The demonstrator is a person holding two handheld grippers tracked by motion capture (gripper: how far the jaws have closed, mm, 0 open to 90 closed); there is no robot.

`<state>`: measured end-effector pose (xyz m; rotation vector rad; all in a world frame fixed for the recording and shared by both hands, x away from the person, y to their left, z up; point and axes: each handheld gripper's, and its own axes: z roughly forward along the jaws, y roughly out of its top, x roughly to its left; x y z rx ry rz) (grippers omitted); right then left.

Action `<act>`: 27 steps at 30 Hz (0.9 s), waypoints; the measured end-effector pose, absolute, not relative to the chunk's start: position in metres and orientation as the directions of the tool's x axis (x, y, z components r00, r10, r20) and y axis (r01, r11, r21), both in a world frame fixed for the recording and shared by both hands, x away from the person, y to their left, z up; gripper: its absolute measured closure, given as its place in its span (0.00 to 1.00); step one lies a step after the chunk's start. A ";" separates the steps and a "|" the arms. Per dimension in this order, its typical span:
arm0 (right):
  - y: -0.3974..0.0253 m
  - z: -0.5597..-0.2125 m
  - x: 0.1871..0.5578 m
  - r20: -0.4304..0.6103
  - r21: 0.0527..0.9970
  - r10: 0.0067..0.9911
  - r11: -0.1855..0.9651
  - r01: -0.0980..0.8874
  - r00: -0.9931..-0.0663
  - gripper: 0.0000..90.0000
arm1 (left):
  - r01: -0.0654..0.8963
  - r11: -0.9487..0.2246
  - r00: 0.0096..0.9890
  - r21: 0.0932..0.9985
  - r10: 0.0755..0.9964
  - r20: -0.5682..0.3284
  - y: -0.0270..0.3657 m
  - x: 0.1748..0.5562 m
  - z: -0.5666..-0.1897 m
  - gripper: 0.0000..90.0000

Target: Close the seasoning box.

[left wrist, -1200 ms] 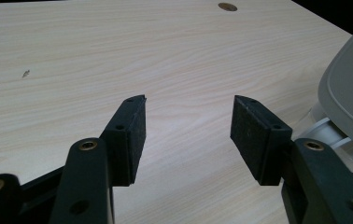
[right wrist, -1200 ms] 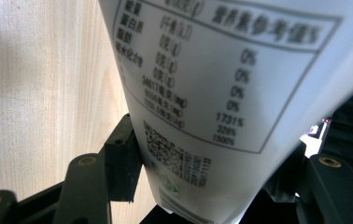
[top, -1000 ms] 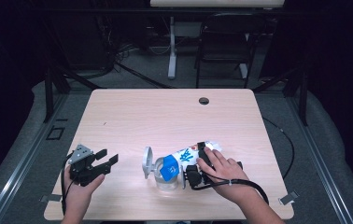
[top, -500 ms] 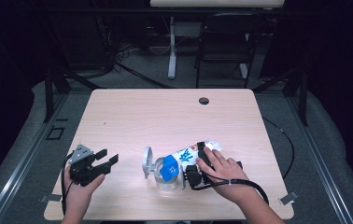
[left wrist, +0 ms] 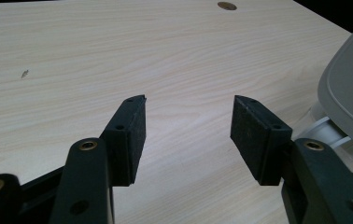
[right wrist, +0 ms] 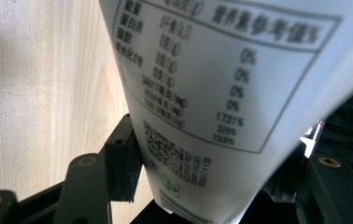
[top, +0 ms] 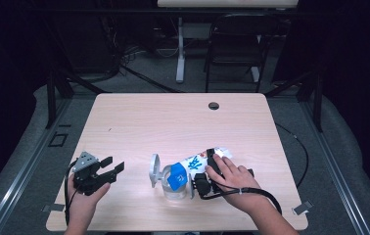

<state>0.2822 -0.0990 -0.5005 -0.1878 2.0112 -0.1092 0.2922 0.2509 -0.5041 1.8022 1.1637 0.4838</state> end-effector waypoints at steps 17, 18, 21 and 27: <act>-0.098 -0.500 0.282 -0.888 -0.176 -0.197 0.980 -0.088 -0.416 0.45 | 0.509 -0.137 0.476 0.850 0.867 -0.146 0.252 0.292 -0.504 0.51; -0.098 -0.500 0.282 -0.888 -0.178 -0.199 0.980 -0.088 -0.415 0.45 | 0.508 -0.136 0.476 0.850 0.867 -0.146 0.252 0.292 -0.504 0.51; -0.098 -0.500 0.282 -0.888 -0.181 -0.202 0.979 -0.089 -0.413 0.45 | 0.508 -0.136 0.476 0.851 0.867 -0.146 0.252 0.292 -0.504 0.51; -0.098 -0.499 0.282 -0.888 -0.182 -0.202 0.979 -0.089 -0.414 0.45 | 0.507 -0.136 0.477 0.851 0.867 -0.145 0.252 0.292 -0.504 0.51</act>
